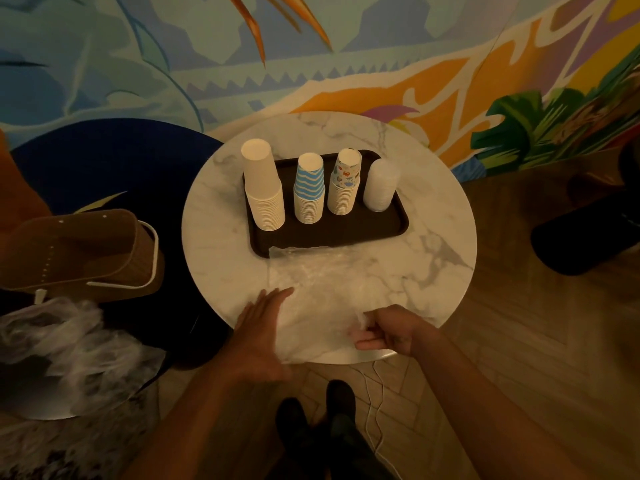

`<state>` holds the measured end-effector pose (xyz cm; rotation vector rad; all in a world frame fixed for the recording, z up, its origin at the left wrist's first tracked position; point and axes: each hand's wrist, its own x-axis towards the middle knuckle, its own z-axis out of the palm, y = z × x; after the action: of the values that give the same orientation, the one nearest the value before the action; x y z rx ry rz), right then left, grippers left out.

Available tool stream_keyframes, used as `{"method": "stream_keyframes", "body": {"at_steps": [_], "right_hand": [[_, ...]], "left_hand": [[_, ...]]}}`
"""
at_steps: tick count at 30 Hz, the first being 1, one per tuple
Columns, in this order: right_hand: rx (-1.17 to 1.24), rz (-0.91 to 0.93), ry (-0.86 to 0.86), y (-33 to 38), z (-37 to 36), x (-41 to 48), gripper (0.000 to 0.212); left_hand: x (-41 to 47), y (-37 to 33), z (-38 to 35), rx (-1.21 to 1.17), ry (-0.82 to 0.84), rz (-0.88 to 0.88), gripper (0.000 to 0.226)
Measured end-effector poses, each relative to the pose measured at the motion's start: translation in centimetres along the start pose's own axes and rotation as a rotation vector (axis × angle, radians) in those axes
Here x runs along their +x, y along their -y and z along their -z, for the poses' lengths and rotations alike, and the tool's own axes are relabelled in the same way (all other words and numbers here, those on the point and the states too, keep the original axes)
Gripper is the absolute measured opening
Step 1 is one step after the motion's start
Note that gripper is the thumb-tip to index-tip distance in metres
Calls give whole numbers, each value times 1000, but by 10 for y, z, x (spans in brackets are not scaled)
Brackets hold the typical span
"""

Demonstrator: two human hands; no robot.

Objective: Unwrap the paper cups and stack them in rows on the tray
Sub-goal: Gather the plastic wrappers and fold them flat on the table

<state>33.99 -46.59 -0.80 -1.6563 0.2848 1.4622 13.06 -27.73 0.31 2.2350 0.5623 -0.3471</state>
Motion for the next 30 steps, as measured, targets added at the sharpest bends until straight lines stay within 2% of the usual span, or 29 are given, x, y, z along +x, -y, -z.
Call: {"method": "stream_keyframes", "body": {"at_steps": [1,3,6,8,10,12,14,16,18,19,21,24,27,30], "right_hand": [[-40,1,10,3,-7,-2,26],[-134,17,19,12,-22,-7,31],[-240,35,36,27,-41,-18,34],[-301,57,40,34,-47,-22,34],[-368,92,30,39,-47,-23,37],[-474,139,17,43,-39,-23,48],[-661,214,-31,48,-26,-23,65],[-852,382,-148,50,-11,-20,92],[-1092,606,-208,48,-2,-14,131],[-1231,712,-214,45,-1,-8,139],[-1456,878,-246,38,-5,2,128],[-1580,1009,-363,28,-5,24,73],[-1506,1090,-460,29,14,38,26],[-1345,1188,-602,39,44,37,14]], "left_hand": [[-5,-15,0,29,30,-41,151],[-2,-32,-8,130,-17,-125,165],[18,-40,-28,248,-179,-149,162],[27,-42,-39,231,-247,-118,143],[32,-36,-45,259,-300,-70,111],[36,-23,-46,291,-364,-80,69],[36,-10,-40,227,-403,-117,42],[35,4,-32,56,-404,-149,38],[34,18,-23,-101,-320,-209,41],[34,22,-17,-160,-269,-246,41],[32,21,-2,-202,-213,-319,39],[29,29,17,-182,-283,-400,42],[33,52,36,11,-363,-437,22],[23,52,48,139,-586,-427,25]]}}
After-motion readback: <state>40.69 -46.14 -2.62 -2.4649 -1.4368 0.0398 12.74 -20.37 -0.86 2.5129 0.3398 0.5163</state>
